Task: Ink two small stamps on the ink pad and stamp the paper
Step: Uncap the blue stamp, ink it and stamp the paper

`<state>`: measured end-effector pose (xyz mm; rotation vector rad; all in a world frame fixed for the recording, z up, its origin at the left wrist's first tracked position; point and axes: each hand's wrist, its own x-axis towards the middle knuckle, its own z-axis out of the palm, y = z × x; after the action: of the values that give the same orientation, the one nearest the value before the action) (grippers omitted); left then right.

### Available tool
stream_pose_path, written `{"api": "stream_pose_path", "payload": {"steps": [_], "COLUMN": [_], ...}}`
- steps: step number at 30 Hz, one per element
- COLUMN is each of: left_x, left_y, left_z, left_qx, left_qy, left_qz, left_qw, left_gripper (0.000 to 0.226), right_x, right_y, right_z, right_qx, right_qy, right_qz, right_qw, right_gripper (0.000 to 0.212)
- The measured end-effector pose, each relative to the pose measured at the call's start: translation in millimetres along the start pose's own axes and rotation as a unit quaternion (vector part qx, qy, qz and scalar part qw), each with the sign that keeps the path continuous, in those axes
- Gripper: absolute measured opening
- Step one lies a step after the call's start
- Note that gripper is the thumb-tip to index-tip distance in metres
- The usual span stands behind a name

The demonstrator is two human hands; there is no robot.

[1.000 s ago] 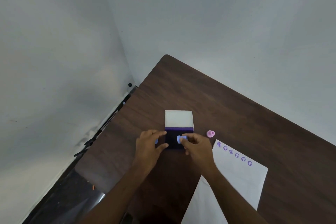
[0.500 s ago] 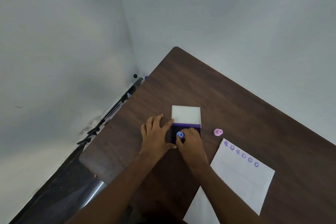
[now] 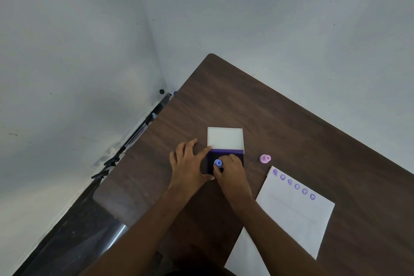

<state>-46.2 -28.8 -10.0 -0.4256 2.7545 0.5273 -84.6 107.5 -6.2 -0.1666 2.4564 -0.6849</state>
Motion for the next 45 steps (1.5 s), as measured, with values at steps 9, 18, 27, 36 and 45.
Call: {"api": "stream_pose_path", "payload": {"steps": [9,18,27,36,45], "left_x": [-1,-1,-10,-39,-53], "left_y": [1,1,7,30,75], "left_z": [1,3,-4,-3,4], "left_qx": [-0.001,-0.011,-0.050,-0.155,-0.195], "left_qy": [-0.005,-0.005,0.038,0.072,0.004], "left_qz": [-0.003,0.006,0.062,0.152,0.164], "left_qw": [1.000,1.000,0.996,0.974,0.967], "left_gripper": [0.087,0.089,0.068,0.048,0.038], "right_x": [0,-1,-16,-59,-89], "right_y": [0,0,2,27,48], "right_z": [0,1,-14,-61,-87], "right_qx": [0.014,0.036,0.211,0.727,0.862], "right_qy": [0.001,-0.016,0.131,0.015,0.008], "right_qz": [0.004,0.030,0.084,0.213,0.169], "right_qw": [1.000,0.999,0.965,0.653,0.478], "right_gripper": [0.035,0.040,0.027,0.016,0.025]}}
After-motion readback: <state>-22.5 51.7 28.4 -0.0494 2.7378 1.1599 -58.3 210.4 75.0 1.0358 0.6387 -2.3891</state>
